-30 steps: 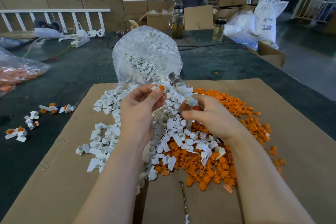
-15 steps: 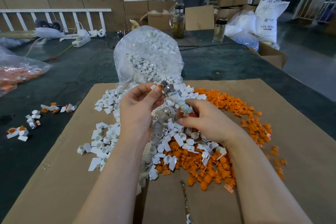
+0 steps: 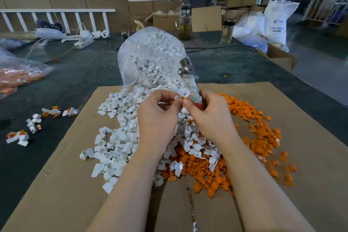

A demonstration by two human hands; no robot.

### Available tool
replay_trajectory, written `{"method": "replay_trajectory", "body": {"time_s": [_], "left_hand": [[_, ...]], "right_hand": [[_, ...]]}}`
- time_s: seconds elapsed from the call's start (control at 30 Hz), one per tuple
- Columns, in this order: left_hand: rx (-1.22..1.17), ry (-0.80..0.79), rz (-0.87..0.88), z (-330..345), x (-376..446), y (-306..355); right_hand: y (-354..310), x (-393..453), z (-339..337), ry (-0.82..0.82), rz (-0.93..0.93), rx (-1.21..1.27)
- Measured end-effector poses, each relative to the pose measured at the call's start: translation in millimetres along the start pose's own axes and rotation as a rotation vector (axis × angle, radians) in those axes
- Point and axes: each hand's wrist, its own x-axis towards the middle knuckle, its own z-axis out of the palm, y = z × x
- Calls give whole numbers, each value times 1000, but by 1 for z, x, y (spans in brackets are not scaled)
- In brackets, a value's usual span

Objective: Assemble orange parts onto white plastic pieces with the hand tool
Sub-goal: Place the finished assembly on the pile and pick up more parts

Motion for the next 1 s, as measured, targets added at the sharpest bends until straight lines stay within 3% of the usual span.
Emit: {"method": "replay_trajectory", "body": {"time_s": [0.37,0.57,0.7,0.87,1.0], "left_hand": [[22,9,50,1,-1,-1],[-260,18,-58,-9,6,-2],[-513,7,-120,-17,12,-3],[-554,7,-120,-19,14,-4],[-554,-16,-105,-21,14,-4]], "right_hand": [[-1,0,1,2,24,-5],[-1,-2,-14,-214,93,124],[-1,-2,-23,-401,100,43],[-5,-3,-23,-530,98,-20],[-6,-3,-24,-534,79,-51]]}}
